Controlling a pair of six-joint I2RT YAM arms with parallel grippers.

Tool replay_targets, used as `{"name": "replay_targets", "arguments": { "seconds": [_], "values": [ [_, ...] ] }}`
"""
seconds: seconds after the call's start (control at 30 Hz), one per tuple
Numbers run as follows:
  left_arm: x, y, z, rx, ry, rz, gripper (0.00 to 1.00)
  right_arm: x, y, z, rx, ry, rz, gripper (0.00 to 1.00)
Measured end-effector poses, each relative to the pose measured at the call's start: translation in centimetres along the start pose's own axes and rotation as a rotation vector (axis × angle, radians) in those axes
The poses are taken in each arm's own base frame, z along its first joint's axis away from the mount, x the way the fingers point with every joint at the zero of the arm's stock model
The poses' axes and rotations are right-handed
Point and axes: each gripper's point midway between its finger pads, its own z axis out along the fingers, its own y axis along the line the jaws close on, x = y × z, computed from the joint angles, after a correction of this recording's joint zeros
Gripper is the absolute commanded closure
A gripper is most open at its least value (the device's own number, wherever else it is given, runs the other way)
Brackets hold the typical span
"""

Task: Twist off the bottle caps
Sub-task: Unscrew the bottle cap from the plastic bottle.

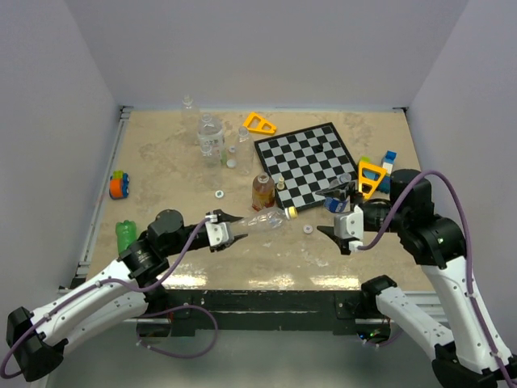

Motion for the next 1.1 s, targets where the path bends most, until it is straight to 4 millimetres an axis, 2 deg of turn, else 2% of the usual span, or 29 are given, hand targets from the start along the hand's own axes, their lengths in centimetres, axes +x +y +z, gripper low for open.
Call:
{"name": "replay_targets", "arguments": {
  "seconds": [0.2,0.53,1.1],
  "values": [
    [0.6,0.4,-0.1,-0.029,0.024,-0.004,1.0,-0.3,-0.4,-0.2,0.043,-0.023,0.114,0.12],
    [0.6,1.0,-0.9,-0.086,0.019,0.006,1.0,1.6,0.4,2.0,-0.026,-0.067,0.35,0.12],
    [0.7,1.7,-1.2,-0.123,0.024,0.01,1.0,2.2,0.1,2.9,-0.059,-0.102,0.492,0.13]
  ]
}}
